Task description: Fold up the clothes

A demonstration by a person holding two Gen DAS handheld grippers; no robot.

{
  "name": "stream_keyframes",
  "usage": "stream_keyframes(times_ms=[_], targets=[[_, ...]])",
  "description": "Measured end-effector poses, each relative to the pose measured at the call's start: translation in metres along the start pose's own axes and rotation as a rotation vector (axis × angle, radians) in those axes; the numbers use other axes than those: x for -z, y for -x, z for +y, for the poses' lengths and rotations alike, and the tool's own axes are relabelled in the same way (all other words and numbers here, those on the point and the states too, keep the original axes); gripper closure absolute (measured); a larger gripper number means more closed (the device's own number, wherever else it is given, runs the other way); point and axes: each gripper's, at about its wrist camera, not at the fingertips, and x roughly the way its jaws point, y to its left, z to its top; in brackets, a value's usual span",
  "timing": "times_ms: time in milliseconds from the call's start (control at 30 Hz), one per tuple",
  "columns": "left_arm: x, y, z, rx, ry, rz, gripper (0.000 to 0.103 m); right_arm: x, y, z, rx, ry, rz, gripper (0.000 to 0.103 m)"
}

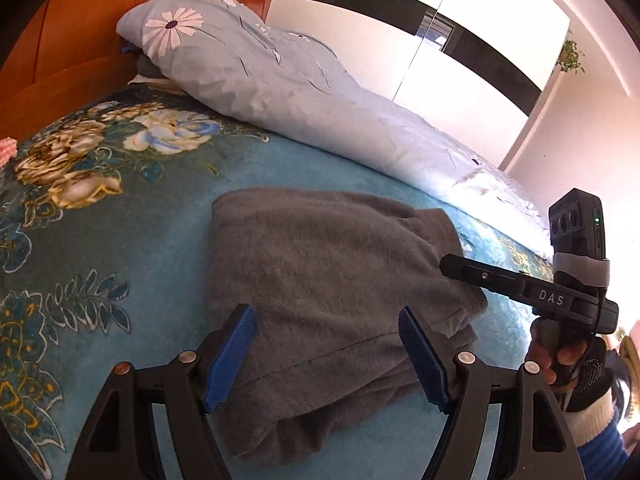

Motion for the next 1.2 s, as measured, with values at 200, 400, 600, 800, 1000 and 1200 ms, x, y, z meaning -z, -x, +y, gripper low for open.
stream_keyframes(times_ms=[200,400,600,800,1000,1200], targets=[[-0.002,0.014,0.003,0.021,0.010,-0.044,0.025,0.002,0.010,-0.006,-0.058,-0.057,-0.040,0.057],[-0.024,0.005,0.053,0.036,0.213,-0.020,0.015,0.004,0.031,-0.041,-0.071,-0.173,-0.102,0.031],[-0.022,-0.047,0.084,0.117,0.349,0.157,0.015,0.022,-0.007,-0.079,-0.199,-0.378,0.006,0.023],[-0.019,-0.066,0.095,0.249,0.407,0.212,0.014,0.013,-0.026,-0.069,-0.181,-0.375,0.042,0.021],[-0.010,-0.071,0.097,0.333,0.461,0.221,0.050,0.018,-0.025,-0.071,-0.162,-0.431,0.027,0.054],[-0.006,-0.046,0.067,0.281,0.415,0.191,0.073,0.025,0.002,-0.065,-0.200,-0.505,0.009,0.073]])
